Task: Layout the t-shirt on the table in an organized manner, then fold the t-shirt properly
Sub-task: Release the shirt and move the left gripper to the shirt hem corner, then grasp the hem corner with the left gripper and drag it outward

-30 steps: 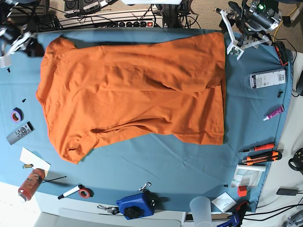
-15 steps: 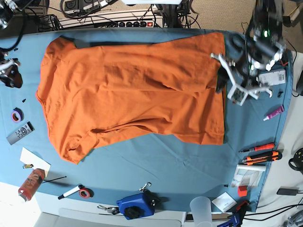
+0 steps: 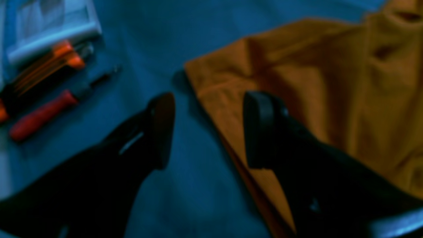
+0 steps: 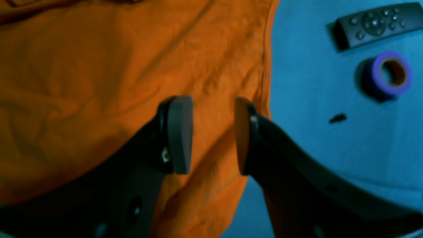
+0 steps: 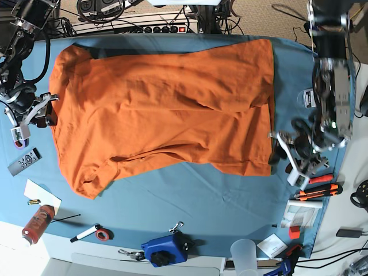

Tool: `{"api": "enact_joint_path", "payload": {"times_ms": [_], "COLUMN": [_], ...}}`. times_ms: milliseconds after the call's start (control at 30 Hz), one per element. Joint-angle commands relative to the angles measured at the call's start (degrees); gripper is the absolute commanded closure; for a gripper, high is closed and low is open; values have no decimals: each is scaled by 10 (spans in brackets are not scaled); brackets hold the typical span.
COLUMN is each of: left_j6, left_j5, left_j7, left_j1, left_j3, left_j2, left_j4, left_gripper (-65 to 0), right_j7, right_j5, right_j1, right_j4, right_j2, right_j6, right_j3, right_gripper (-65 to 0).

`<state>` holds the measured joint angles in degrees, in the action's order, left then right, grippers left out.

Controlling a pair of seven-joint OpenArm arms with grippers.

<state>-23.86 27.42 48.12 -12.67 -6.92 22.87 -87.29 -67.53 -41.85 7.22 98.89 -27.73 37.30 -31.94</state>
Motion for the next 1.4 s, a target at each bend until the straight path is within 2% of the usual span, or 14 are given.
{"api": "enact_joint_path", "payload": {"times_ms": [0,67,167,400,500,567,633,833,1000,1200,1300,1367], "left_j6": [-1,-5,-31,-30,-30,-26,-16,-13,-13,-13,-5,30], "left_j5": [19,40,43,13,13,13,13,14,45,80,35,-29], "left_j7": [-4,10,9,-1,-1,-1,0,24,42,94,56,15], "left_j1": [-25,-53,-83,-121,-121,-121,-121,-121,-121,-133,-142,-146], "left_j3": [-3,-3,-3,-3,-3,-3,-3,-3,-3,-3,-4,-4], "left_j2": [8,6,-5,-46,-53,-54,-54,-54,-54,-54,-54,-54], "left_j4": [21,75,145,251,253,253,252,252,235,141,107,111], "left_gripper": [-315,-315,-315,-315,-312,-275,-207,-4,0,0,0,0], "right_j7": [12,12,12,11,12,12,12,22,25,27,28,28], "right_j5": [-5,-1,-1,1,14,16,16,16,16,26,36,36], "right_j1": [-7,-7,-7,-7,-7,-7,-7,-7,-7,-7,-7,-7], "right_j4": [7,7,7,7,7,7,7,7,7,7,7,7], "right_j2": [-13,-13,-13,-13,-14,-13,-13,-13,-13,-13,-13,-13], "right_j6": [-7,-12,-12,-11,-11,-11,-11,-11,-11,-11,-11,-11], "right_j3": [-4,-4,-4,-4,-4,-4,-4,-4,-4,-4,-4,-4], "right_gripper": [-215,-215,-215,-215,-215,-215,-215,-215,-215,-215,-215,-215]}}
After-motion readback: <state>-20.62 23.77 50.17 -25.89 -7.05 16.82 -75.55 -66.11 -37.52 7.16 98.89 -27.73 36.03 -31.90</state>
